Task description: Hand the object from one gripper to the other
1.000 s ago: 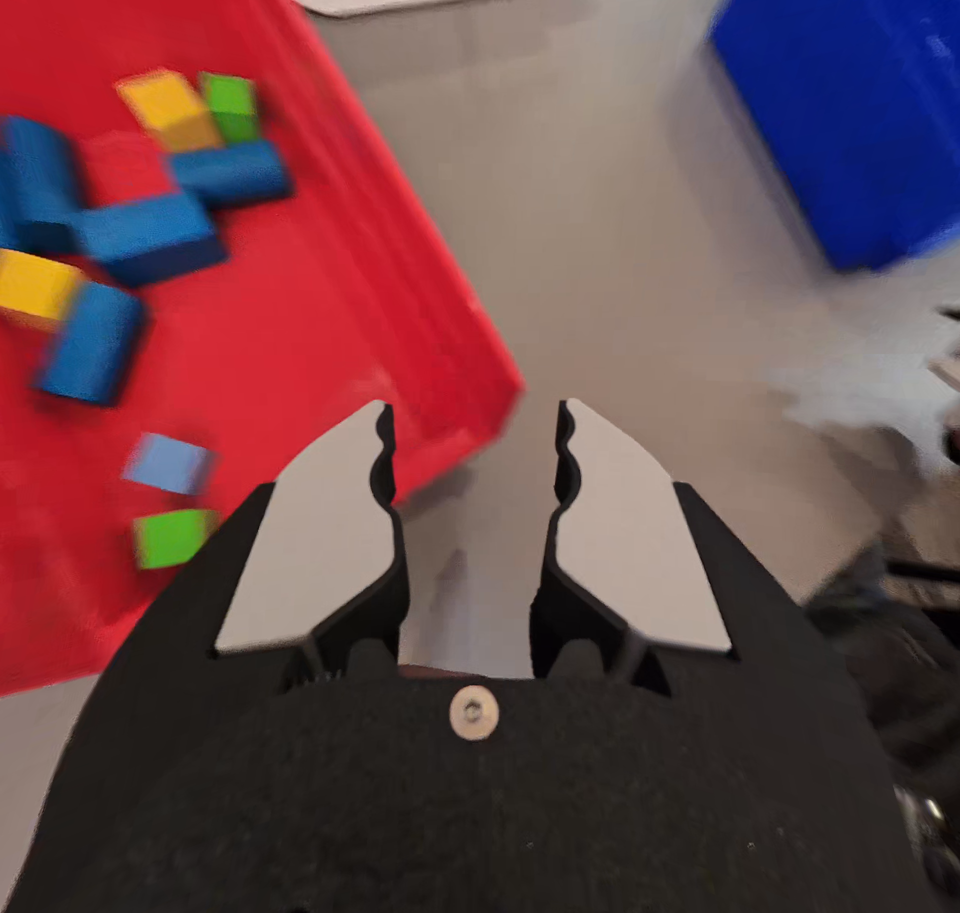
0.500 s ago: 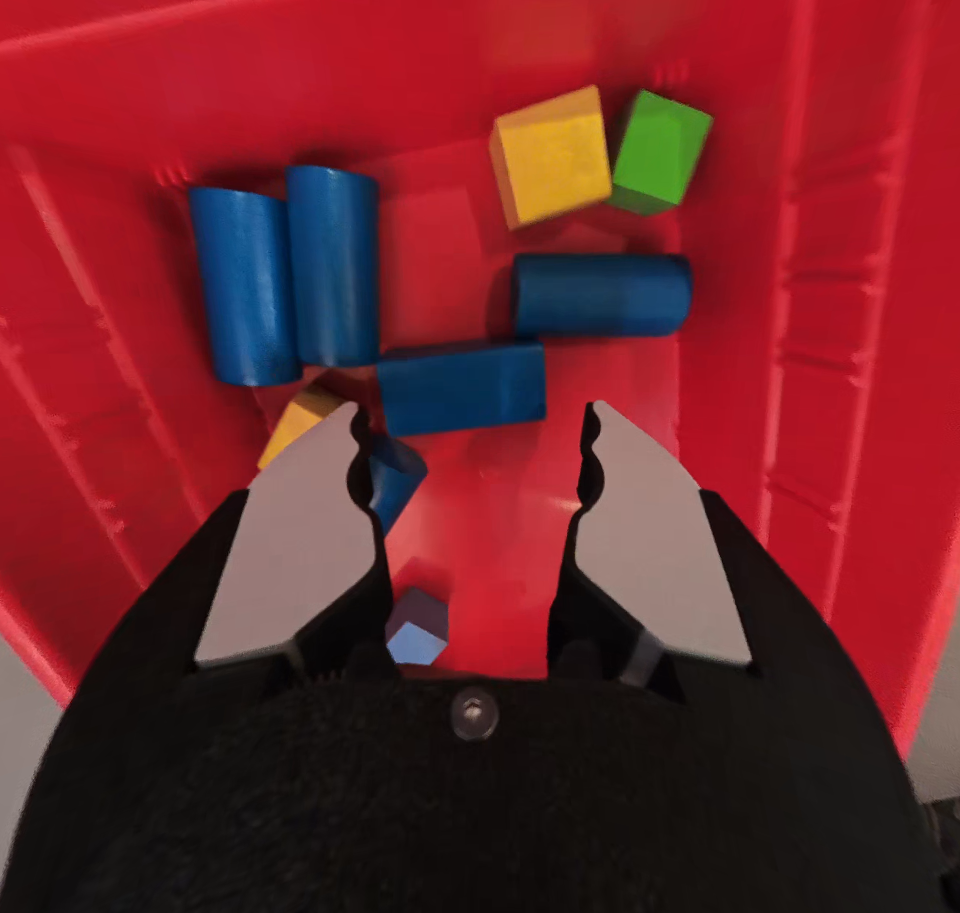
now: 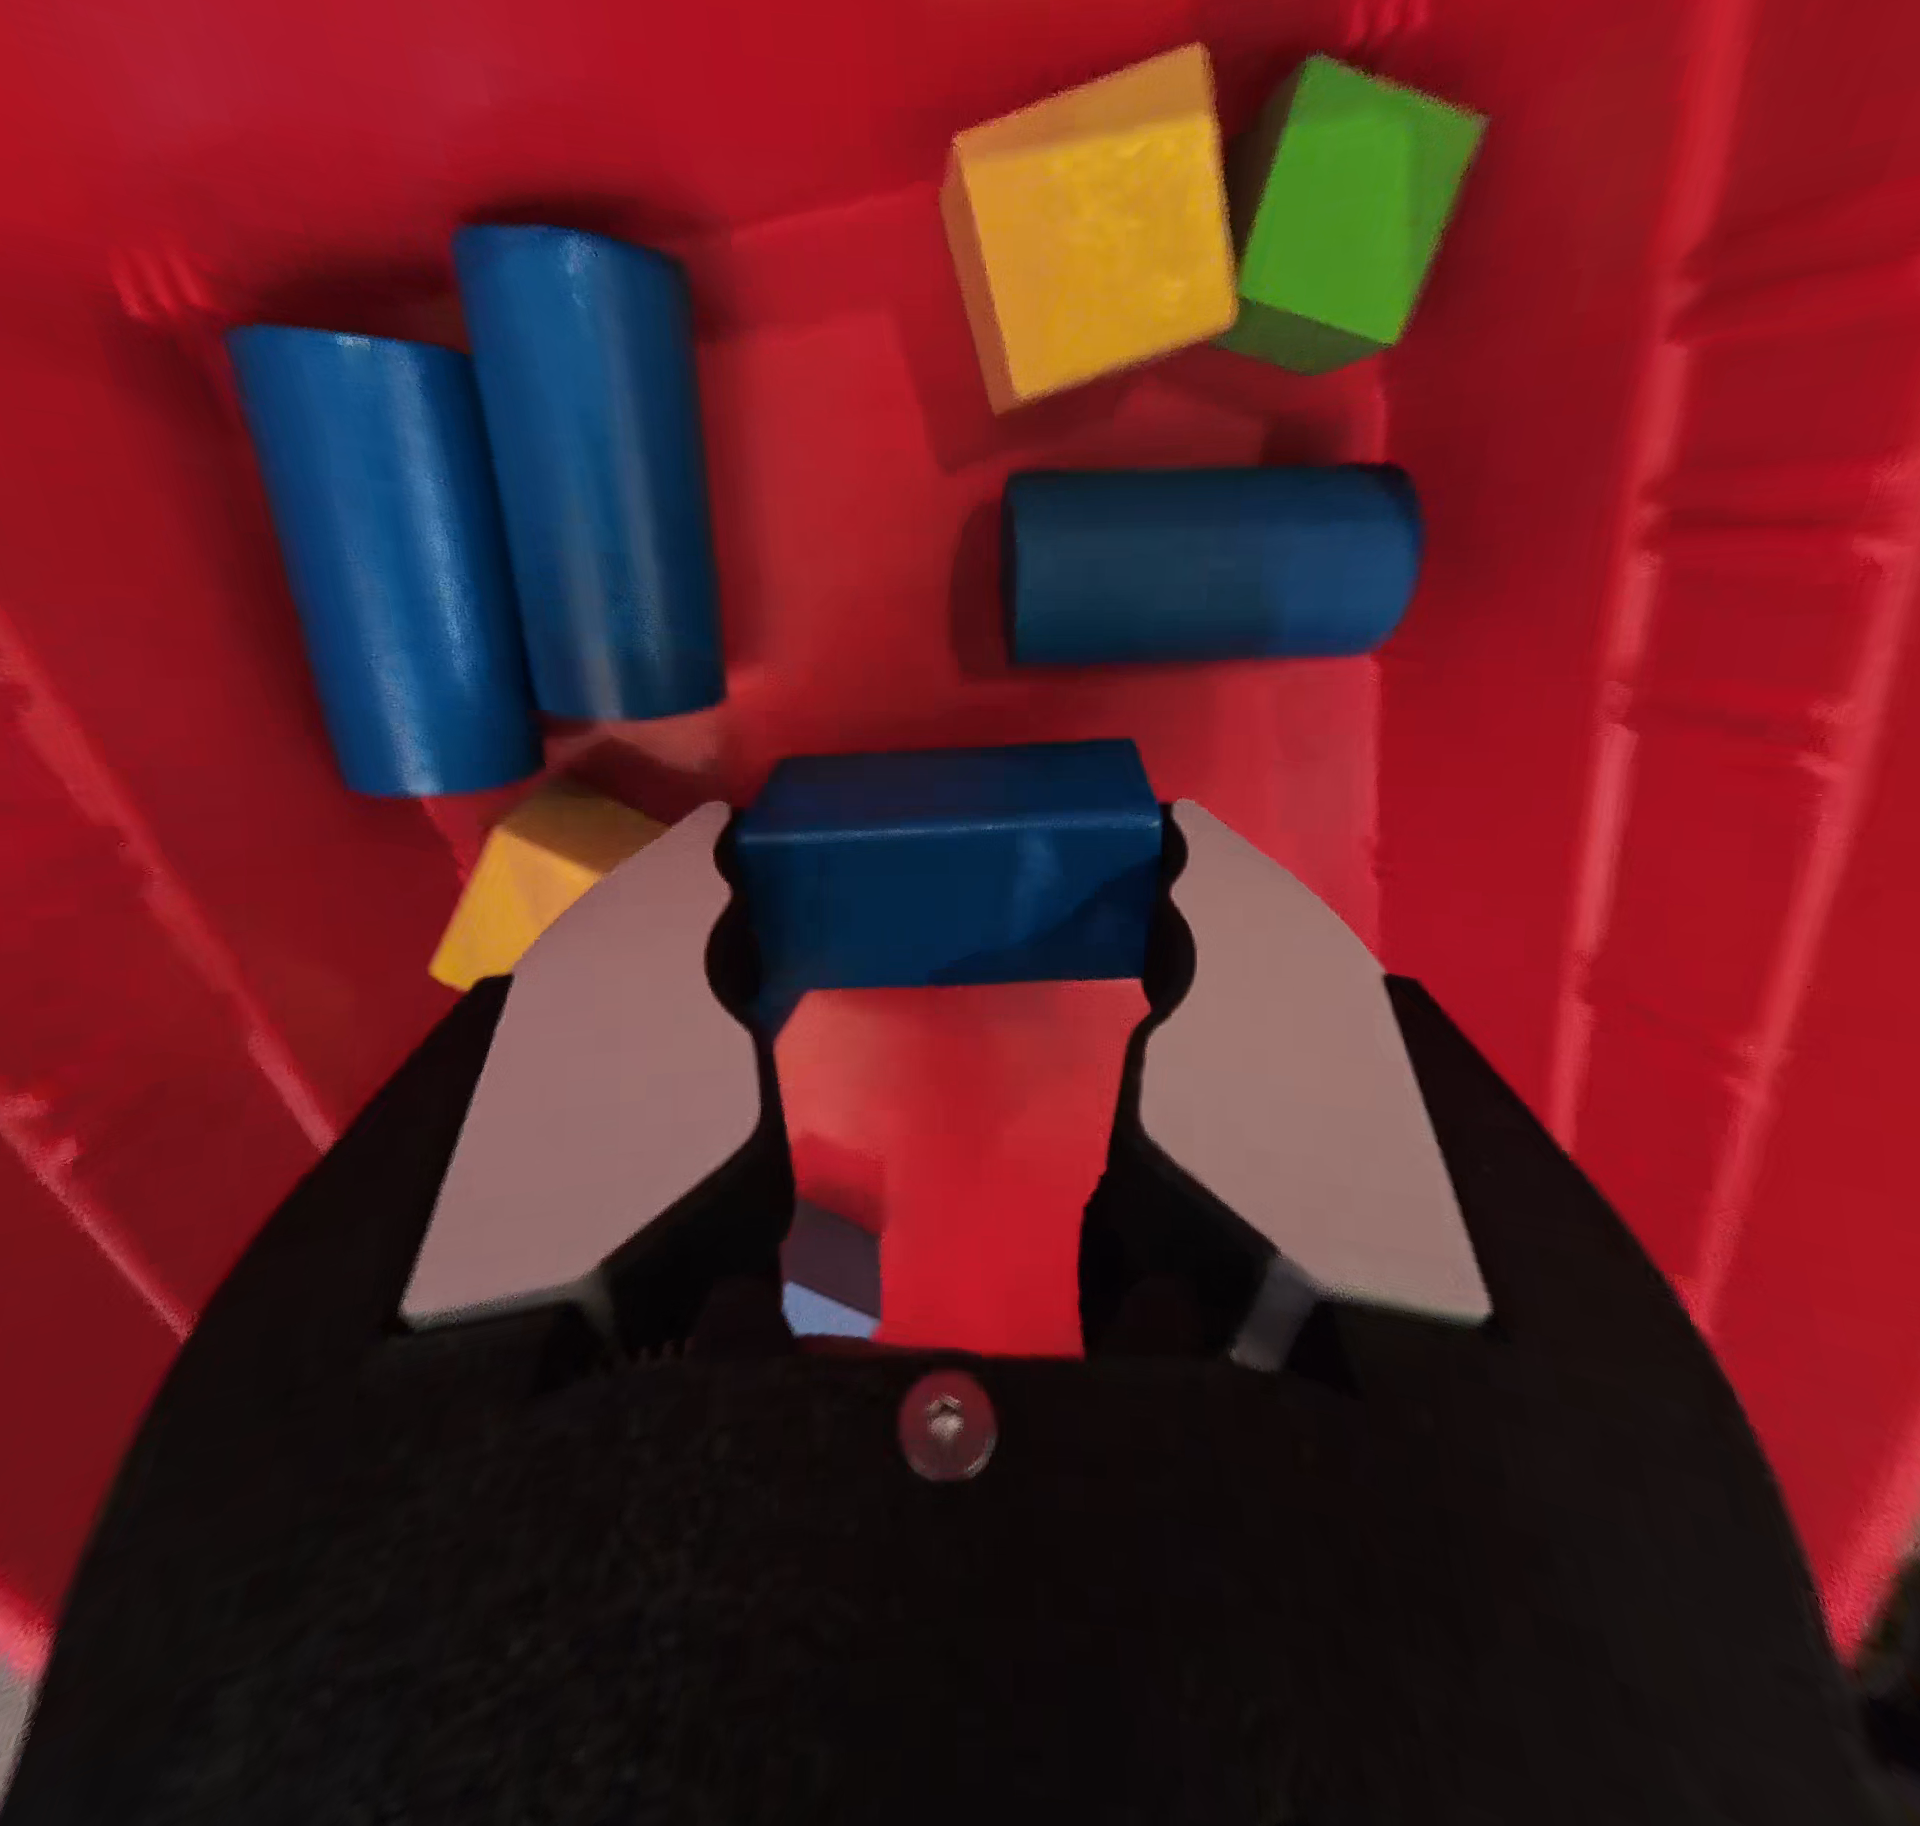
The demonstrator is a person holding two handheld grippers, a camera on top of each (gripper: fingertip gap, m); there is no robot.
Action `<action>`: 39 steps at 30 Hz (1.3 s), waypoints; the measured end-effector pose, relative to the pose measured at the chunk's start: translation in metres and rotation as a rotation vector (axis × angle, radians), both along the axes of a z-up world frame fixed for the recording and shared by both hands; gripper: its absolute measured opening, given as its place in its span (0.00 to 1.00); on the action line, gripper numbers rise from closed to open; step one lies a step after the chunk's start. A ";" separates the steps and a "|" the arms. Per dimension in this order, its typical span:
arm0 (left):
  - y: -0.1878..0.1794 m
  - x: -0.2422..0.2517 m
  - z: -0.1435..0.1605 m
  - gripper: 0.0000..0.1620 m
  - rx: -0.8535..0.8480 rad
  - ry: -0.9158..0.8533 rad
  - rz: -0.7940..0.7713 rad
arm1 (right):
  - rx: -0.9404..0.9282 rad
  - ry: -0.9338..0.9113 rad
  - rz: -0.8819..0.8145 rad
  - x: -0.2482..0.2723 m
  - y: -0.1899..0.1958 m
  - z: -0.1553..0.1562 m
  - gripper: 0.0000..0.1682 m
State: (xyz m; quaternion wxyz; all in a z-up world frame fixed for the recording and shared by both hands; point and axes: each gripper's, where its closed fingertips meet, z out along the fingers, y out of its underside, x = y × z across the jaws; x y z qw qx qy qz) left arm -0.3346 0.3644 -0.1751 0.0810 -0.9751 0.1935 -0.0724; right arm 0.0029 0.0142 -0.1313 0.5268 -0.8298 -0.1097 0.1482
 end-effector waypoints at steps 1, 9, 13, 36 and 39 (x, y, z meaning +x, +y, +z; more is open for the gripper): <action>-0.005 0.005 0.010 0.44 0.009 -0.083 0.011 | 0.001 -0.003 0.001 0.000 0.000 0.000 0.26; -0.100 0.073 0.144 0.44 -0.057 -1.104 -0.020 | 0.198 -0.018 0.180 -0.029 0.020 0.038 0.42; -0.168 0.118 0.179 0.44 -0.219 -1.378 -0.067 | 0.339 -0.068 0.388 -0.079 0.044 0.084 0.43; -0.314 0.175 0.138 0.42 -0.368 -1.548 -0.317 | 0.410 -0.143 0.578 -0.115 0.089 0.132 0.21; -0.357 0.163 0.095 0.39 -0.363 -1.442 -0.356 | 0.336 -0.098 0.402 -0.047 0.105 0.157 0.21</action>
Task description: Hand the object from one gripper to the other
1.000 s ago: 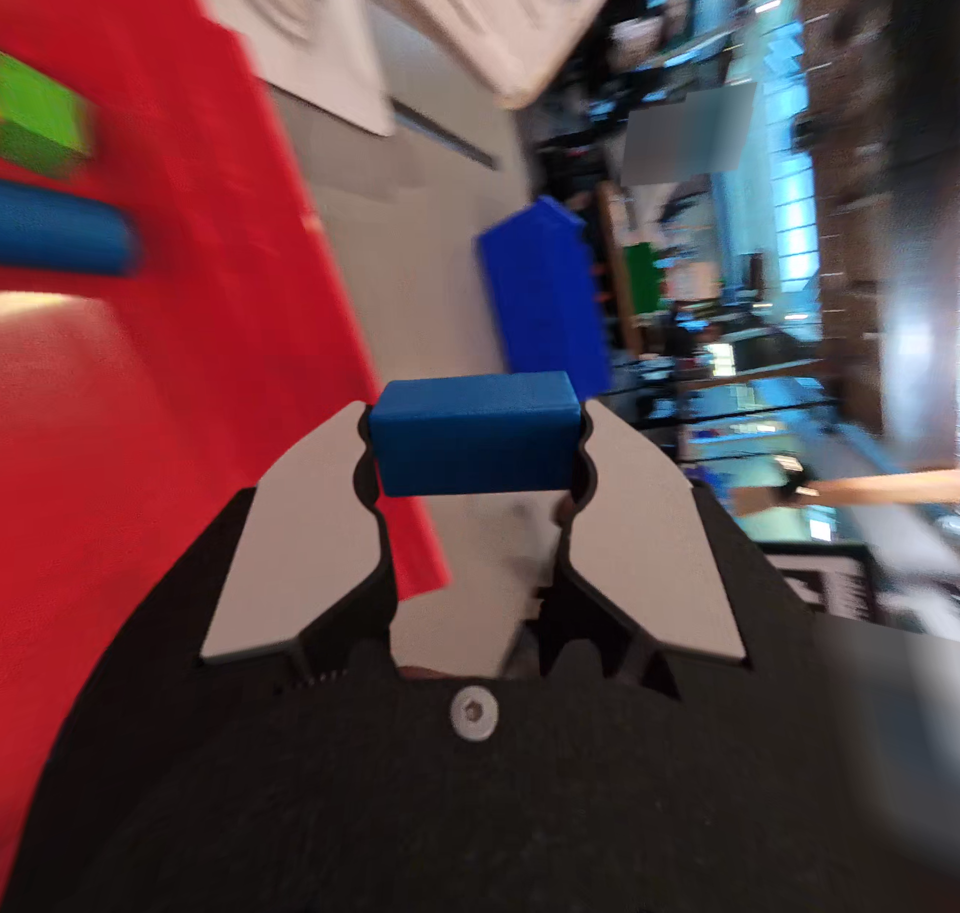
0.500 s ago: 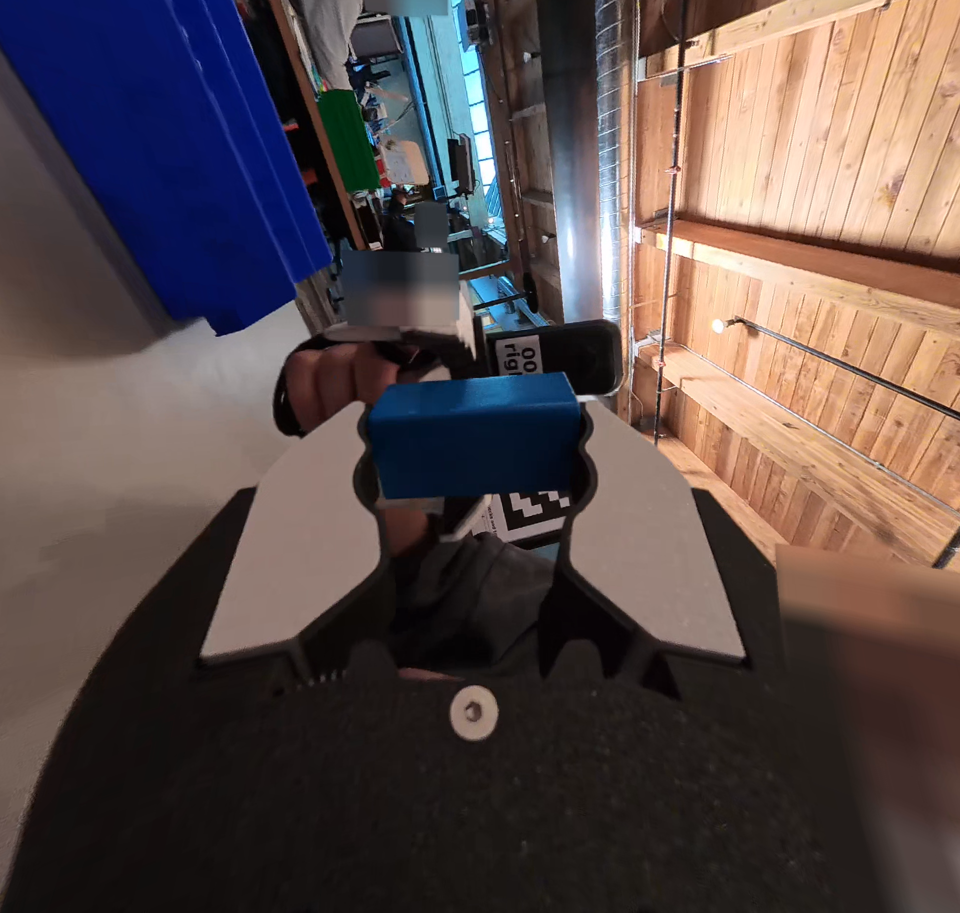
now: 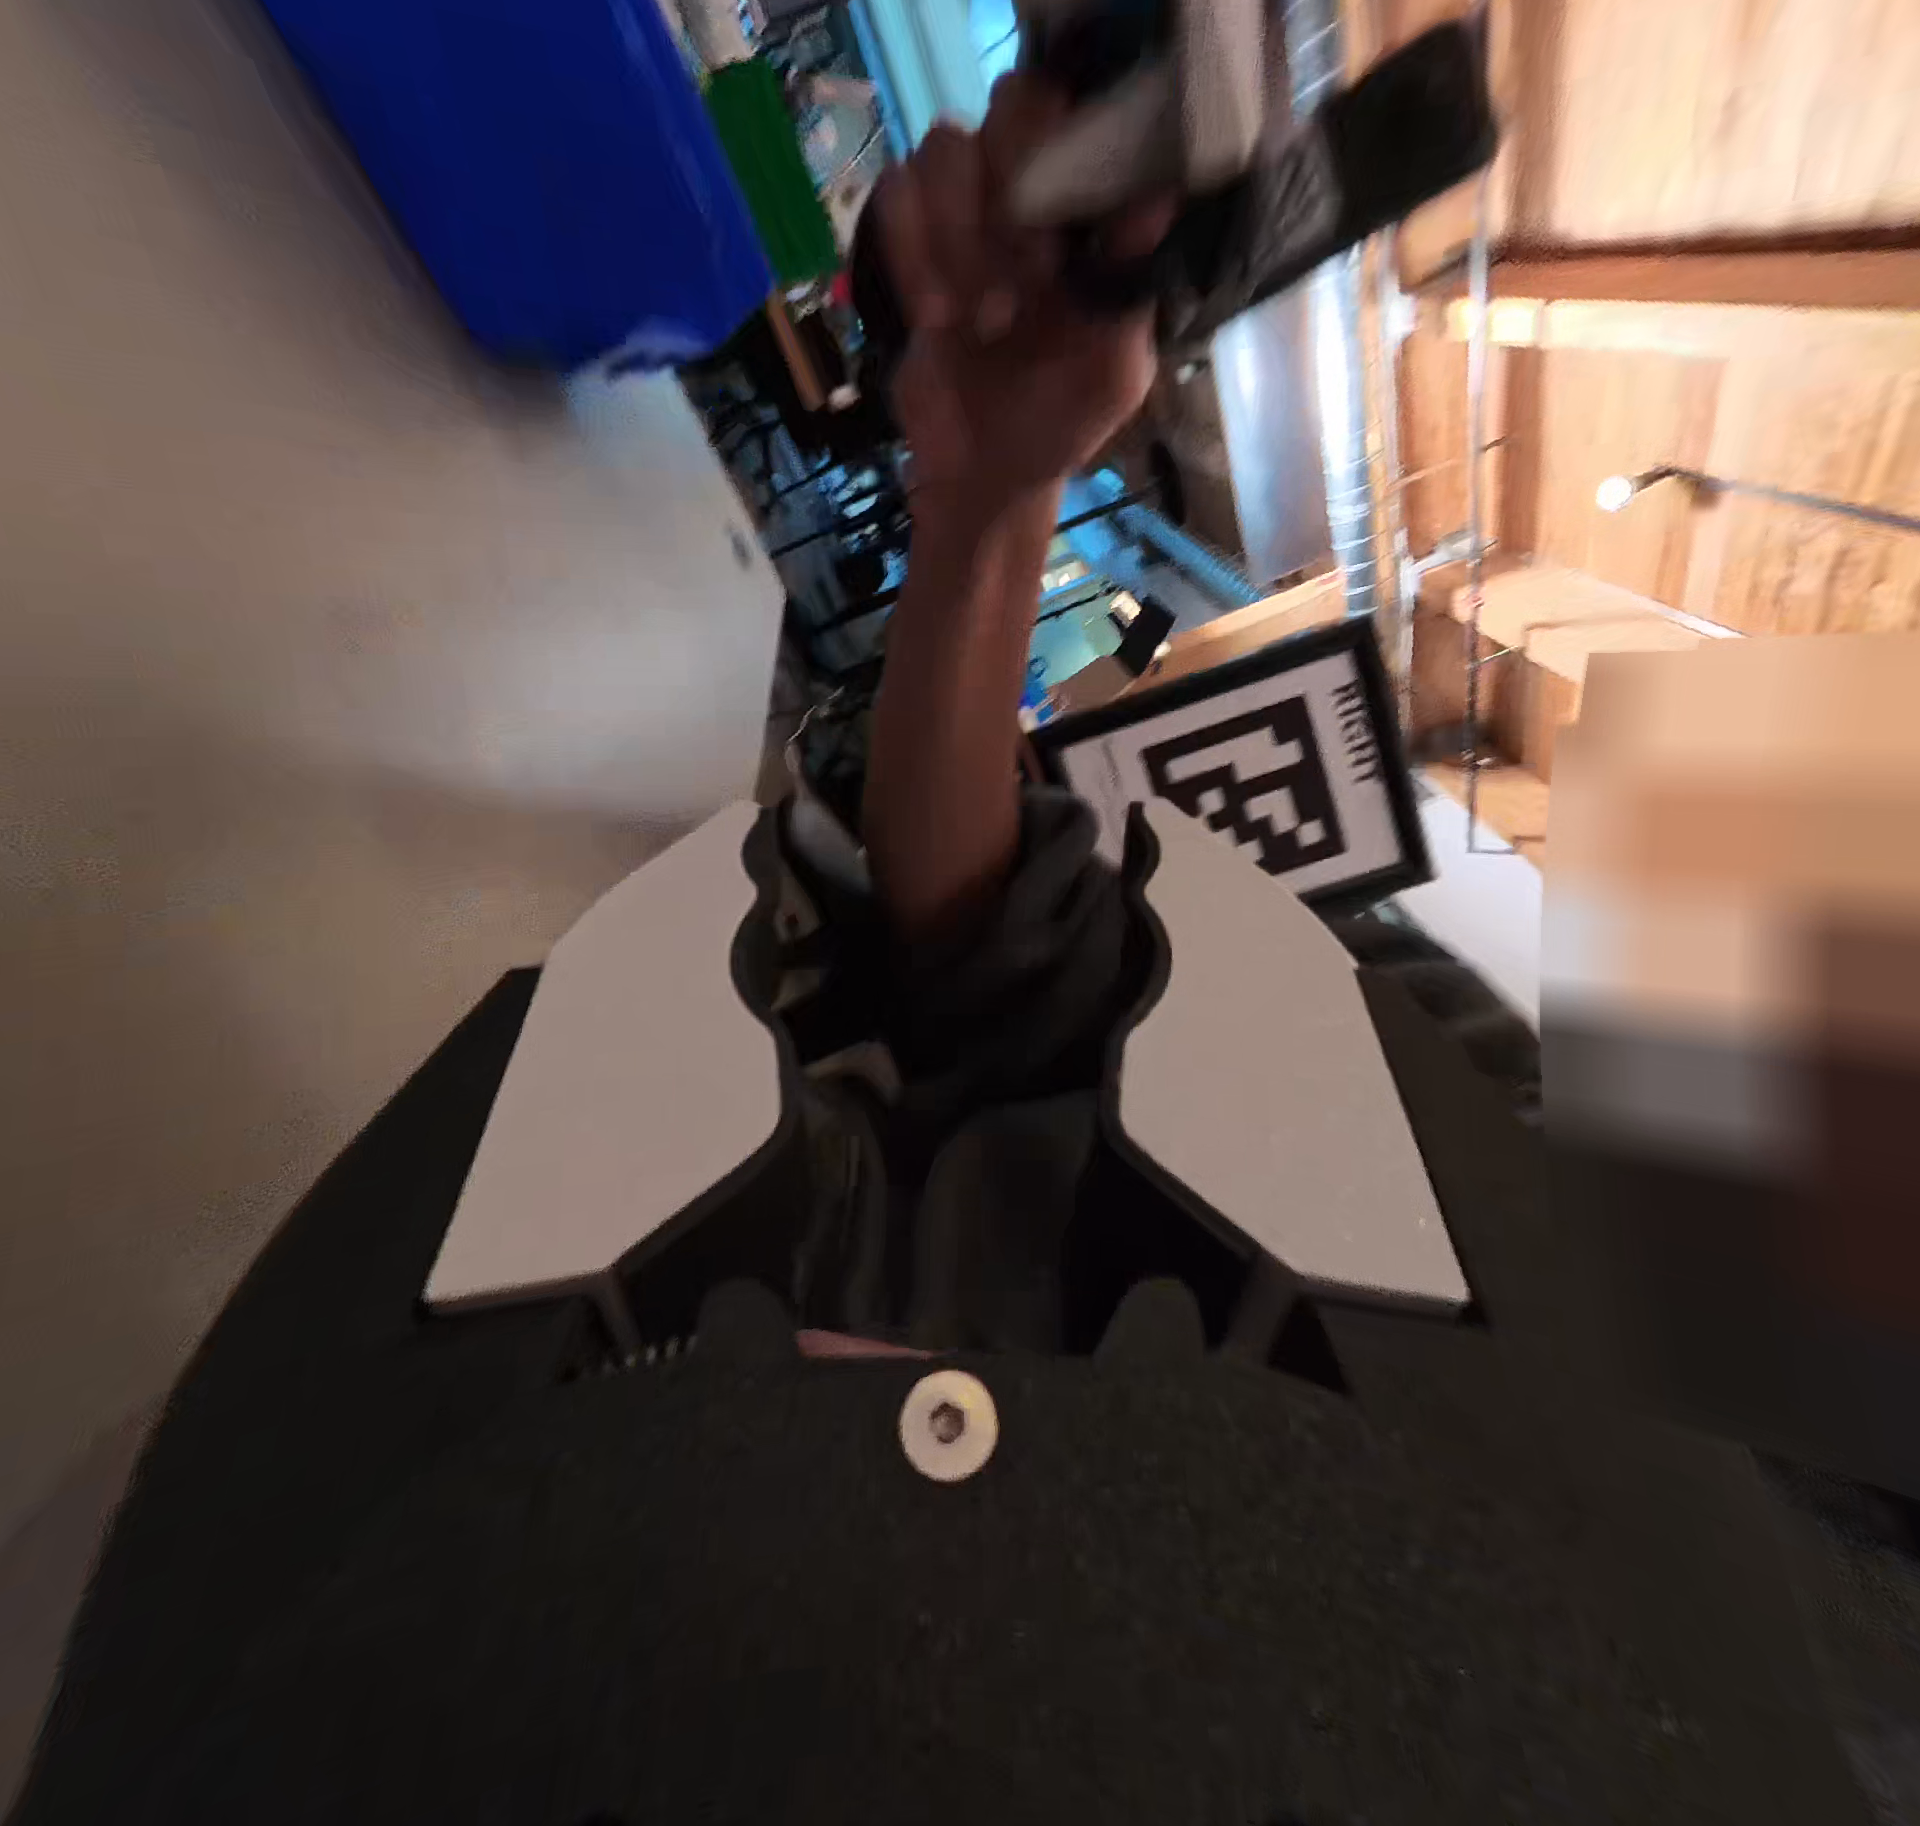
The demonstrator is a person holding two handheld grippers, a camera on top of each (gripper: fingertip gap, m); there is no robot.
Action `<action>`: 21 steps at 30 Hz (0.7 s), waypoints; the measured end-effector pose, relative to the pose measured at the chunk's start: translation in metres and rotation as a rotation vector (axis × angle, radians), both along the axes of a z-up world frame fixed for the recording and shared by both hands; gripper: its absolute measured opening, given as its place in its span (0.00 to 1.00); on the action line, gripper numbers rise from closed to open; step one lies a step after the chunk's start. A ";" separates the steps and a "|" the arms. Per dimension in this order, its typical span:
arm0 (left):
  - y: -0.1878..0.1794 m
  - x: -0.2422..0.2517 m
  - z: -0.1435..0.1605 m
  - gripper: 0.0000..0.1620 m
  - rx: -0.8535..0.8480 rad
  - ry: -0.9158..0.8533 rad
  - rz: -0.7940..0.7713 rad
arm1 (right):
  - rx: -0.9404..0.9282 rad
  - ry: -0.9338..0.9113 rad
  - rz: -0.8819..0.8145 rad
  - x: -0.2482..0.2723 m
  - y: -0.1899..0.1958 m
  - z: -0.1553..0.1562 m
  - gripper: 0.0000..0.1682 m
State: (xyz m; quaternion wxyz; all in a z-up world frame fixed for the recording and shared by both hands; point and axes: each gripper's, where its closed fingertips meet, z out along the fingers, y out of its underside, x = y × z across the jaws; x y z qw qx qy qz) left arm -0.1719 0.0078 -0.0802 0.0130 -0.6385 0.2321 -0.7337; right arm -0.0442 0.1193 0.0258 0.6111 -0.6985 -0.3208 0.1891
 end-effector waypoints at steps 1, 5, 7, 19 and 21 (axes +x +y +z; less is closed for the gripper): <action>-0.013 -0.002 -0.014 0.39 0.026 0.050 -0.011 | -0.059 0.020 -0.088 0.030 0.006 0.002 0.21; -0.041 0.002 -0.040 0.37 0.106 0.158 -0.041 | -0.409 -0.004 -0.570 0.166 0.017 -0.039 0.21; -0.043 0.005 -0.035 0.36 0.114 0.142 -0.055 | -0.630 -0.002 -0.739 0.212 0.007 -0.079 0.21; -0.029 -0.004 -0.032 0.34 0.038 0.114 -0.023 | -1.227 -0.318 -0.783 0.232 -0.028 -0.213 0.21; -0.030 -0.004 -0.033 0.34 0.054 0.123 -0.025 | -1.249 -0.365 -0.801 0.235 -0.030 -0.219 0.21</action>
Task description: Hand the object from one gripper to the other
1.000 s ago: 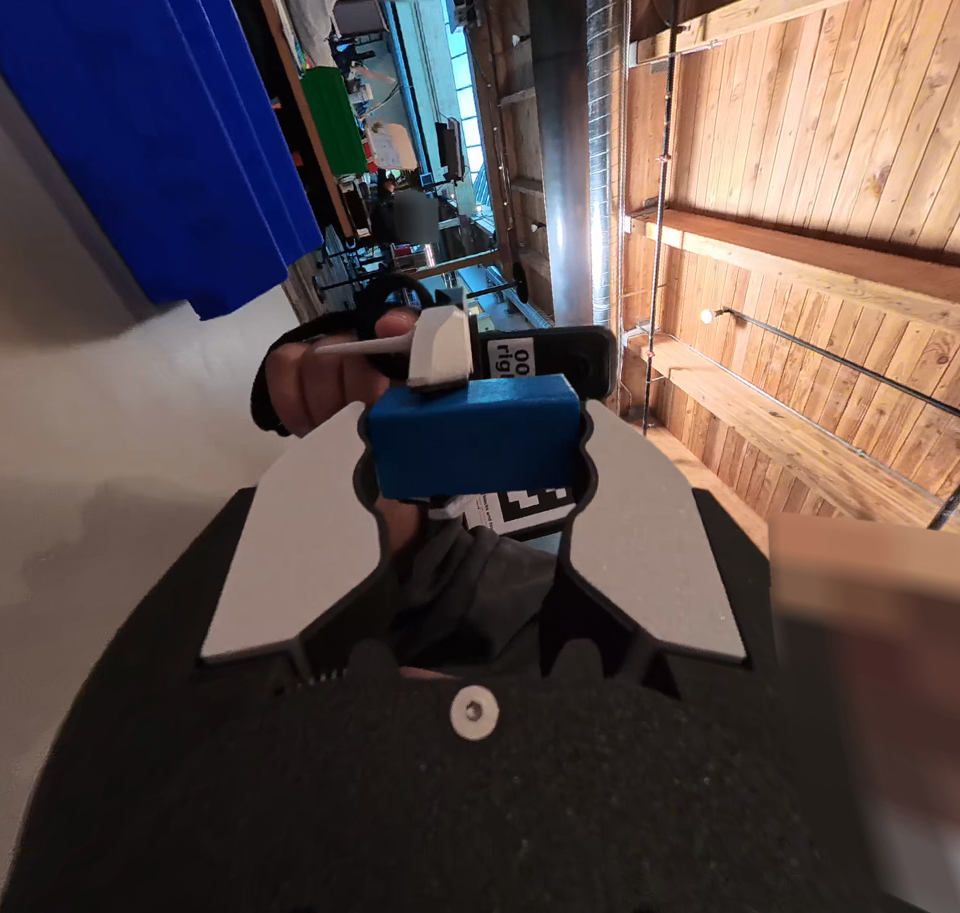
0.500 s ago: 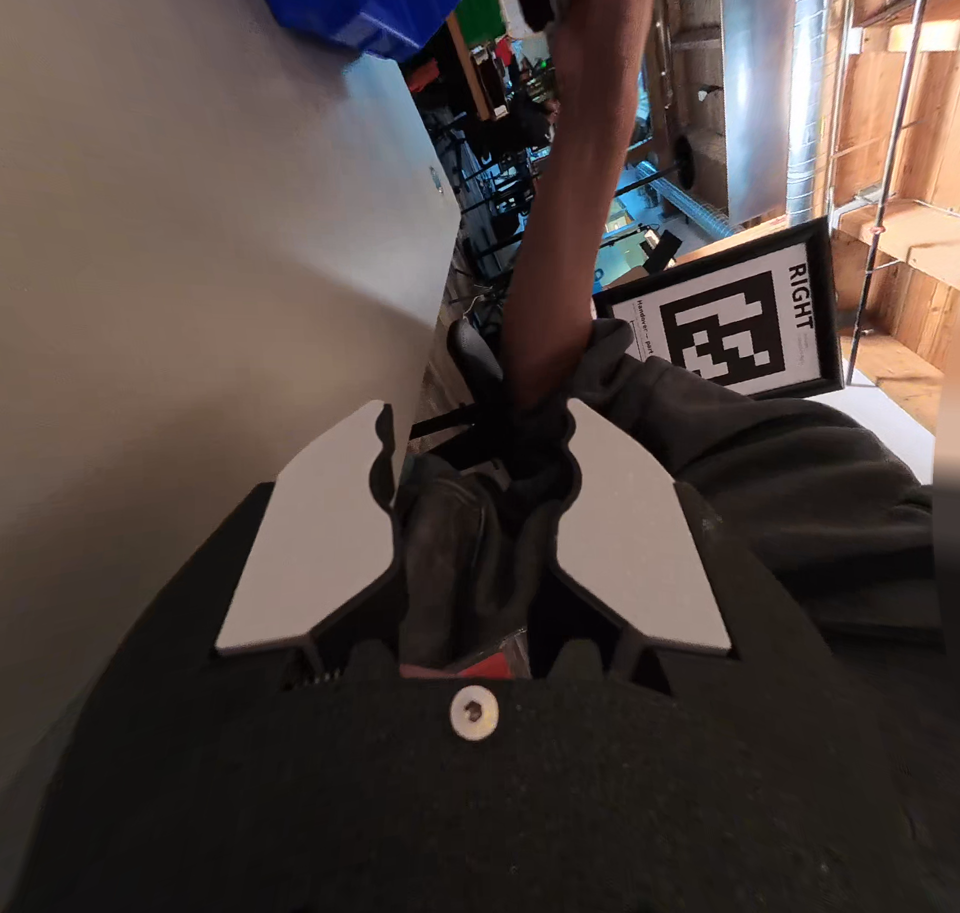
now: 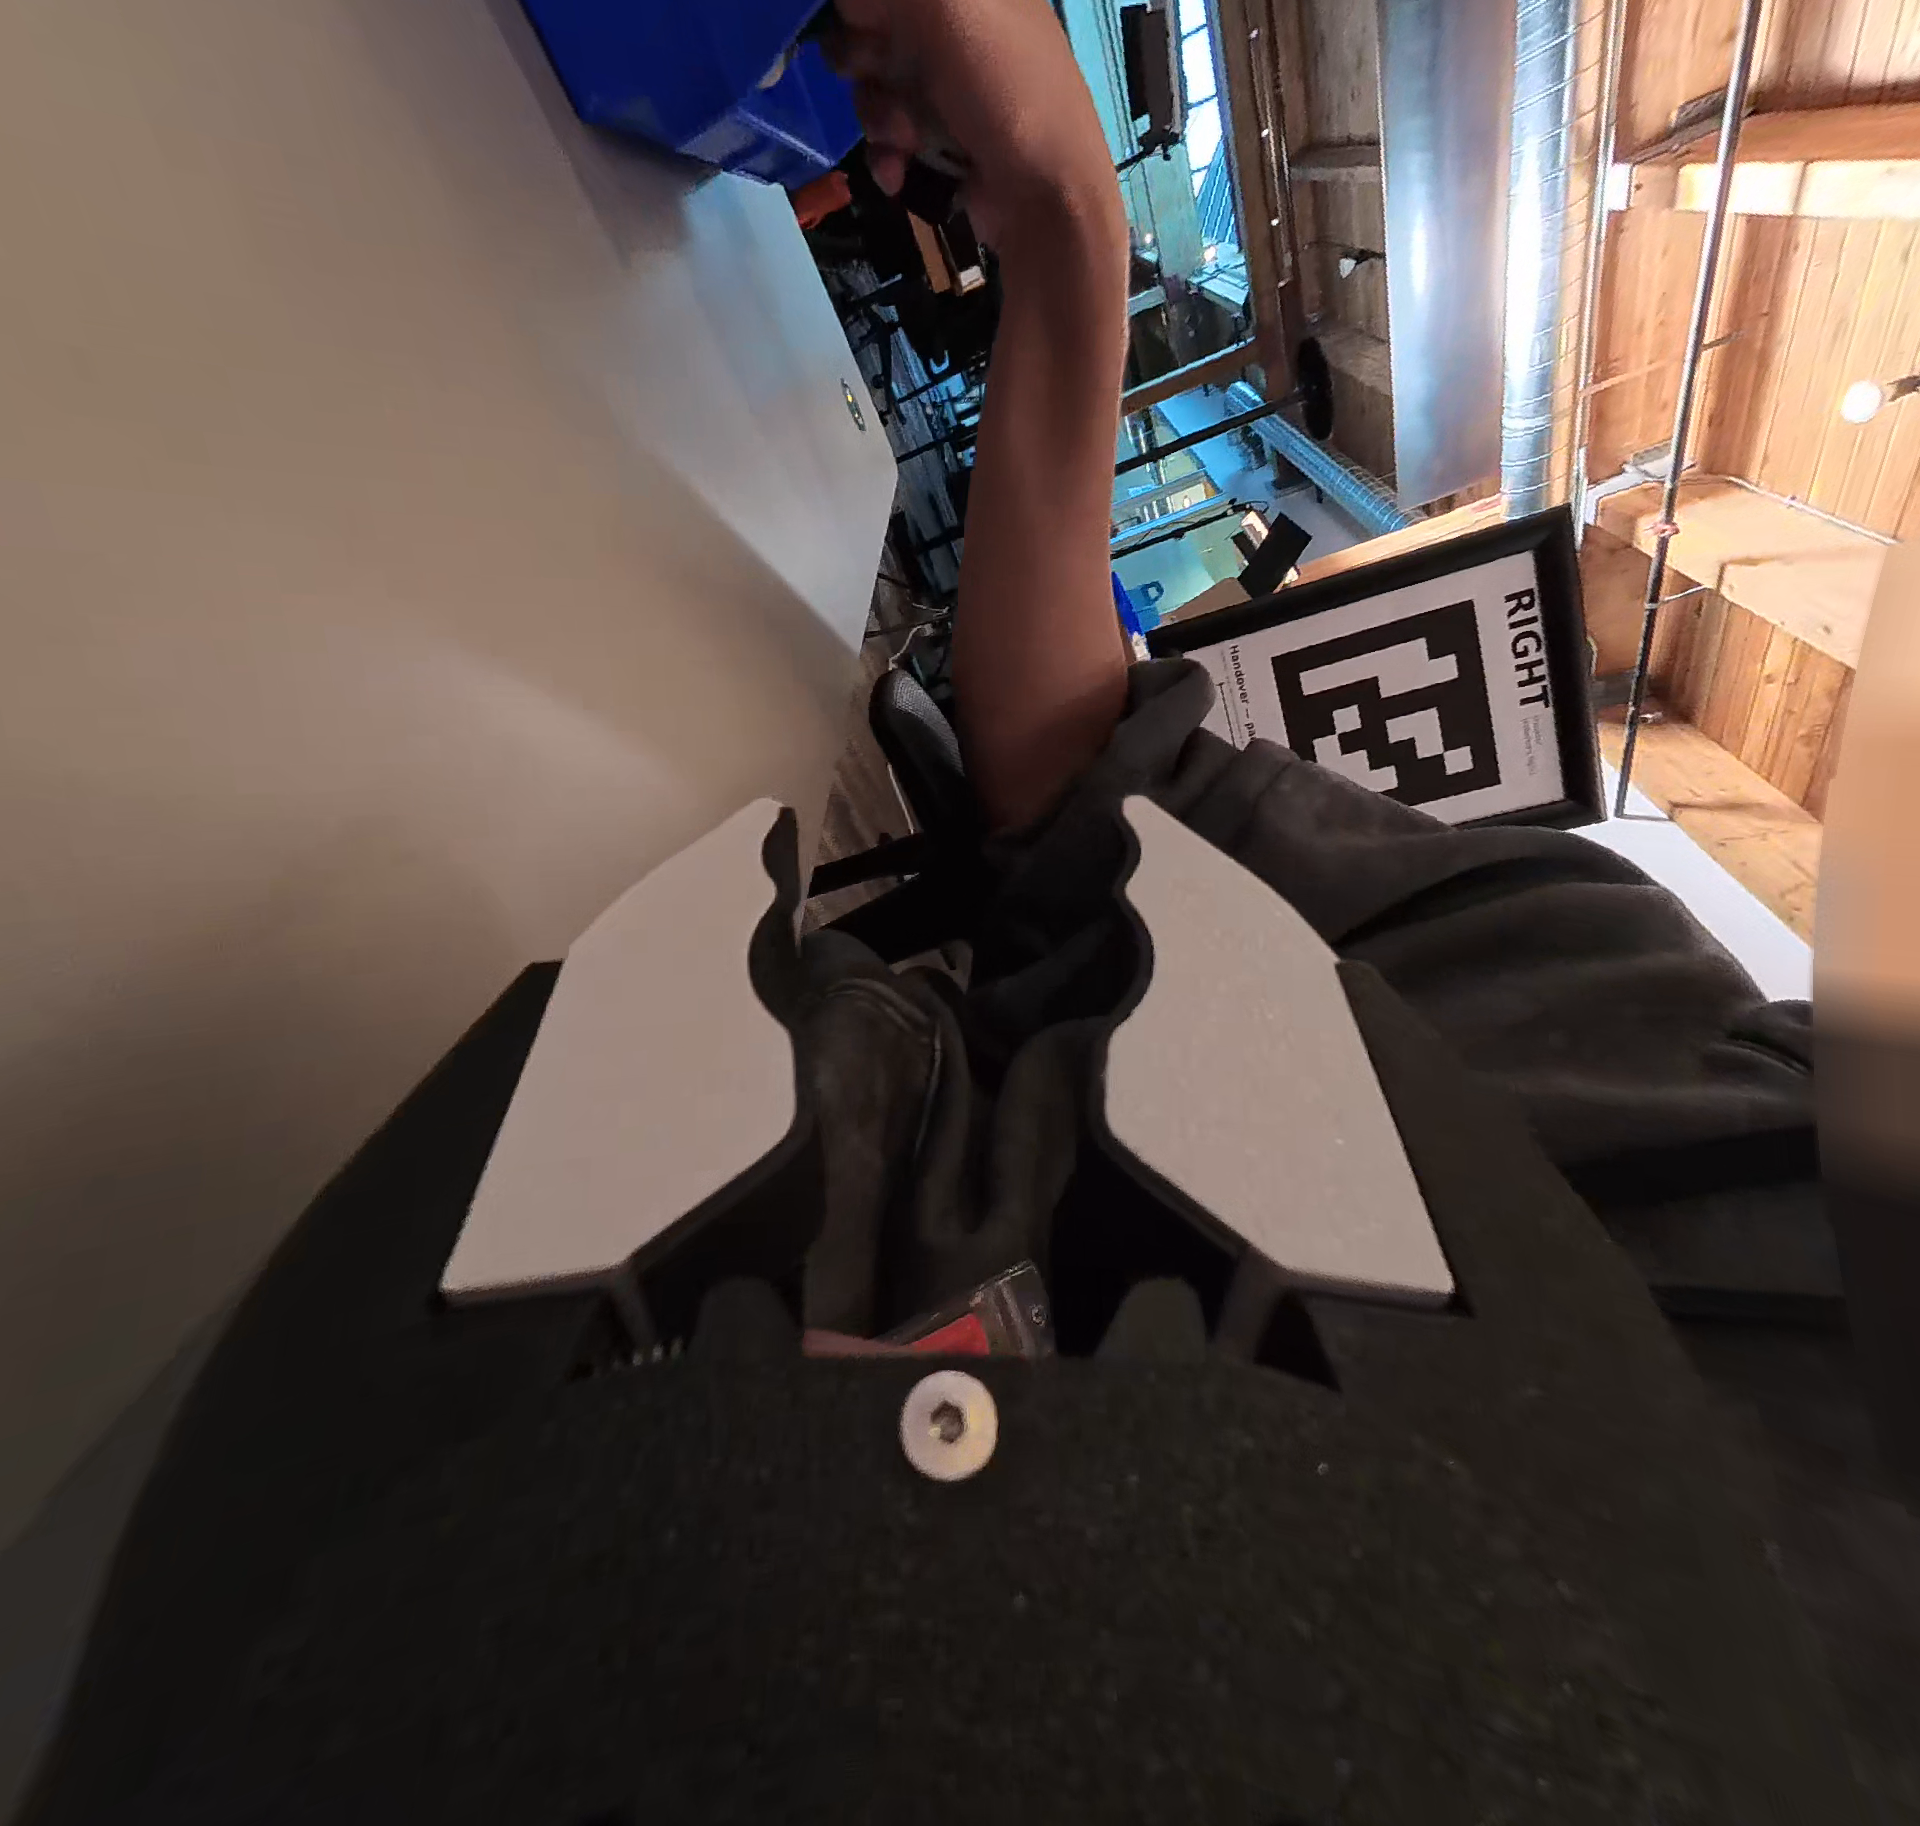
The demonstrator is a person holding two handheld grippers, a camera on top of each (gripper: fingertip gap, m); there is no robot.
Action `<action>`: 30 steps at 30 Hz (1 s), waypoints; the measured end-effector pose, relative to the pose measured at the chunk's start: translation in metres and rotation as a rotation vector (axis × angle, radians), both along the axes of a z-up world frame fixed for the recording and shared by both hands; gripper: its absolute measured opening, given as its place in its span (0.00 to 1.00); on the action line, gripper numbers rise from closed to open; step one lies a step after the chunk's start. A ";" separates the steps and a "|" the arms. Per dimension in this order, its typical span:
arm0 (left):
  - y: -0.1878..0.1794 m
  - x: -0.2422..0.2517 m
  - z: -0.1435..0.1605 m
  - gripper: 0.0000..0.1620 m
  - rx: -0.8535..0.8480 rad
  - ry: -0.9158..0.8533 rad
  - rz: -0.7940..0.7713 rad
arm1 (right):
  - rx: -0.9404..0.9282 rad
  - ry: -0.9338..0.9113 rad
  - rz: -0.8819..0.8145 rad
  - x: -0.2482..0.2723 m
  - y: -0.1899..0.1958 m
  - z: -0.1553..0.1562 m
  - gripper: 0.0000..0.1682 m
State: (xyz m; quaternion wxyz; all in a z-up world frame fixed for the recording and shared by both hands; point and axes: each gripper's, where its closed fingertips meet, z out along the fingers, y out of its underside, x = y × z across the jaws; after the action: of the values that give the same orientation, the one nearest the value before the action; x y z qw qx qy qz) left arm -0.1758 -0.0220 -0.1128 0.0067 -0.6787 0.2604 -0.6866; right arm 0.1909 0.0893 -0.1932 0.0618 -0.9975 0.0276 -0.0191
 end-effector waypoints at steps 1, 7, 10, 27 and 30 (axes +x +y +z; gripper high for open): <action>-0.001 0.000 0.000 0.34 0.008 0.002 -0.003 | -0.010 -0.008 0.004 0.001 0.000 -0.002 0.21; -0.006 0.002 -0.003 0.35 0.071 0.034 -0.021 | -0.006 0.017 0.001 0.000 0.000 -0.004 0.21; -0.006 0.002 -0.004 0.34 0.096 0.054 -0.018 | 0.062 0.026 -0.007 0.001 -0.002 0.022 0.28; 0.113 -0.137 0.036 0.33 0.920 0.610 0.260 | 0.769 0.508 0.402 -0.196 -0.102 0.068 0.26; 0.163 -0.185 0.041 0.33 1.047 0.908 0.231 | 0.805 0.520 0.405 -0.201 -0.105 0.061 0.26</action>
State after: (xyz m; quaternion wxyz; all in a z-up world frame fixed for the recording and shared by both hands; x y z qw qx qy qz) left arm -0.3607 0.1409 -0.0715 0.2960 -0.8292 0.4600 -0.1147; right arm -0.0102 -0.0155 -0.1318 0.4342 -0.8518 -0.1465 0.2538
